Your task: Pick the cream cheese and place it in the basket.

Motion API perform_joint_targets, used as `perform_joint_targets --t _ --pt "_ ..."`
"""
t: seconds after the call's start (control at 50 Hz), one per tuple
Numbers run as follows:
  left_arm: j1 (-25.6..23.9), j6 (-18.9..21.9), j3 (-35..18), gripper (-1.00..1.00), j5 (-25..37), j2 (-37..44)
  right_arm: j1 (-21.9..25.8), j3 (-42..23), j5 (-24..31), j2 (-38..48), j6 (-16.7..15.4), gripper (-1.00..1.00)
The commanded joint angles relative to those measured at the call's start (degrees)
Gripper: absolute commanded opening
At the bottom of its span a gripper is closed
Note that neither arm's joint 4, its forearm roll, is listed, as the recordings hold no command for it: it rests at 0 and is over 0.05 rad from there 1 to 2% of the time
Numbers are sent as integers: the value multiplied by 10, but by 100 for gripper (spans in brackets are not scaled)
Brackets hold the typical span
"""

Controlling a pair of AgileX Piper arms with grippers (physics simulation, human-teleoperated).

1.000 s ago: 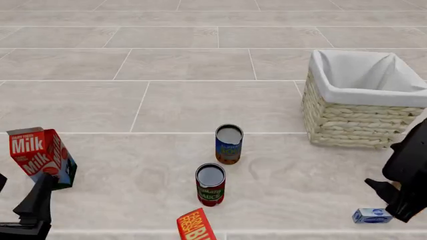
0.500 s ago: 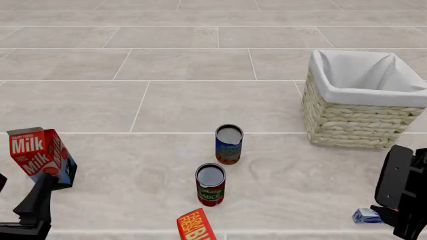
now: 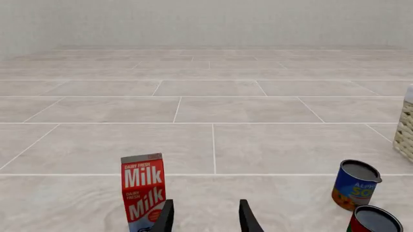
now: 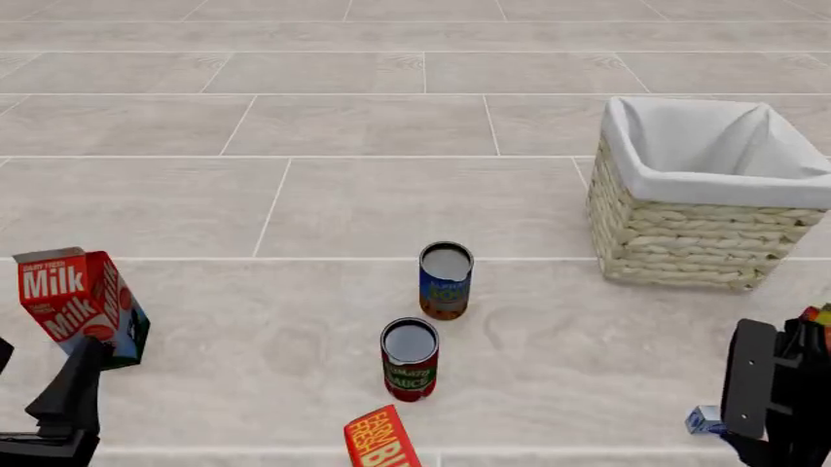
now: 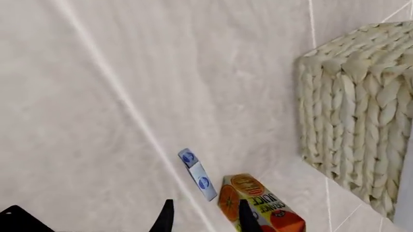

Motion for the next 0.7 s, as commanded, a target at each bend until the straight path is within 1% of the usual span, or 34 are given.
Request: perform_joint_targets --t 0.02,0.06,0.12,0.14,0.18,0.22,0.26,0.28,0.32,0.36,0.42,0.5,0.52,0.56,0.6,0.7 --pt "0 0 0 100 0 0 -7 35 -17 9 -24 100" --pt "0 0 0 100 0 0 -7 34 -23 15 -23 100" --pt "0 0 0 100 0 0 -25 39 -49 32 -38 100" --pt "0 0 0 100 0 0 -21 33 -59 42 -29 100" --pt "0 0 0 100 0 0 -23 44 -67 42 -42 100" --pt "0 0 0 100 0 0 -45 54 -90 51 -74 100" --pt "0 0 0 100 0 0 -46 49 -93 54 -74 100" --pt "0 0 0 100 0 0 -34 39 -87 55 -62 100" --pt "0 0 0 100 0 0 -34 39 -88 57 -63 100" --pt "0 0 0 100 0 0 -43 43 -96 60 -74 100" --pt "0 0 0 100 0 0 -46 45 -105 68 -78 100" --pt "0 0 0 100 0 0 -35 45 -106 72 -69 100" --pt "0 0 0 100 0 0 -39 45 -109 76 -72 100" --pt "0 0 0 100 0 0 -51 51 -114 77 -91 100" --pt "0 0 0 100 0 0 -57 48 -118 84 -97 100" --pt "0 0 0 100 0 0 -42 41 -122 96 -82 100"
